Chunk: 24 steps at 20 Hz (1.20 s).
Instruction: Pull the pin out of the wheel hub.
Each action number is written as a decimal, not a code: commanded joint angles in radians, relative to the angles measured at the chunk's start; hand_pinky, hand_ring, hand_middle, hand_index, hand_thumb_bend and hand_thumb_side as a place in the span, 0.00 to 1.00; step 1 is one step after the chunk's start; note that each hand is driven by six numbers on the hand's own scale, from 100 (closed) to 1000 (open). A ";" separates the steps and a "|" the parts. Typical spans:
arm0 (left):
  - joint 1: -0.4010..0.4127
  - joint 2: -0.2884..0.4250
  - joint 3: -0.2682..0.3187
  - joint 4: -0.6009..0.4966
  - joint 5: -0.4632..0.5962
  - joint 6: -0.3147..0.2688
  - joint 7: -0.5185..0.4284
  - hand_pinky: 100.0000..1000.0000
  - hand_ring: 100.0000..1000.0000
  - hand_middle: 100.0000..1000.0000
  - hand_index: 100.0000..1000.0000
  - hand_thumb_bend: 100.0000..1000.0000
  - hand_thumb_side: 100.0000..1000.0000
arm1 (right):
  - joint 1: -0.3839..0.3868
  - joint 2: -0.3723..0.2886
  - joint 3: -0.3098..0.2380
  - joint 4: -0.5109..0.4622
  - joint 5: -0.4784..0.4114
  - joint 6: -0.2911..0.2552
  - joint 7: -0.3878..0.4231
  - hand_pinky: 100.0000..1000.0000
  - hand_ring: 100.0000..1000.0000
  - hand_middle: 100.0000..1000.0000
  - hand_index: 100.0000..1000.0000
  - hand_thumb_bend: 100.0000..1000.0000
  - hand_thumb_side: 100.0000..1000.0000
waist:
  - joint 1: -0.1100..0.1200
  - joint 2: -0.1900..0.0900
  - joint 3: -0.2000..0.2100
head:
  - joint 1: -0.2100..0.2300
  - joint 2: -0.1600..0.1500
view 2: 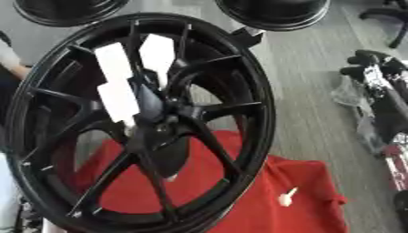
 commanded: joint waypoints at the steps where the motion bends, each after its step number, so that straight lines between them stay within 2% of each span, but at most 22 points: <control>1: -0.051 0.141 -0.035 -0.062 0.003 -0.009 -0.047 0.70 0.89 0.78 0.80 0.00 0.60 | 0.000 -0.027 -0.011 -0.017 0.011 -0.004 -0.003 0.88 0.66 0.63 0.70 0.00 0.44 | 0.004 -0.022 -0.001 | -0.010 -0.008; 7: -0.159 0.334 -0.107 -0.129 -0.010 0.014 -0.161 0.72 0.87 0.76 0.79 0.00 0.57 | 0.007 -0.033 -0.010 -0.020 0.020 -0.003 -0.003 0.88 0.66 0.63 0.70 0.00 0.45 | 0.014 -0.023 -0.003 | -0.016 -0.002; 13: -0.253 0.447 -0.160 -0.176 -0.068 0.017 -0.255 0.73 0.84 0.75 0.78 0.00 0.46 | 0.015 -0.041 -0.009 -0.020 0.028 -0.002 -0.004 0.88 0.66 0.63 0.70 0.00 0.45 | 0.025 -0.027 -0.002 | -0.023 0.003; 15: -0.284 0.463 -0.179 -0.188 -0.090 0.014 -0.289 0.73 0.84 0.75 0.78 0.00 0.43 | 0.017 -0.043 -0.009 -0.020 0.029 -0.002 -0.004 0.88 0.66 0.63 0.70 0.00 0.45 | 0.027 -0.028 -0.001 | -0.025 0.005; 20: -0.372 0.459 -0.232 -0.174 -0.141 0.024 -0.400 0.74 0.83 0.75 0.78 0.00 0.44 | 0.022 -0.049 -0.009 -0.019 0.032 -0.002 -0.004 0.88 0.66 0.63 0.70 0.00 0.45 | 0.035 -0.033 0.001 | -0.030 0.008; 22: -0.411 0.443 -0.263 -0.151 -0.171 0.031 -0.487 0.75 0.84 0.75 0.79 0.00 0.52 | 0.024 -0.052 -0.009 -0.019 0.032 -0.001 -0.003 0.88 0.66 0.63 0.70 0.00 0.45 | 0.038 -0.036 0.002 | -0.031 0.009; 24: -0.450 0.422 -0.290 -0.123 -0.213 0.037 -0.615 0.76 0.84 0.76 0.79 0.00 0.56 | 0.025 -0.054 -0.008 -0.017 0.033 0.000 -0.003 0.87 0.66 0.63 0.70 0.00 0.46 | 0.041 -0.039 0.003 | -0.032 0.011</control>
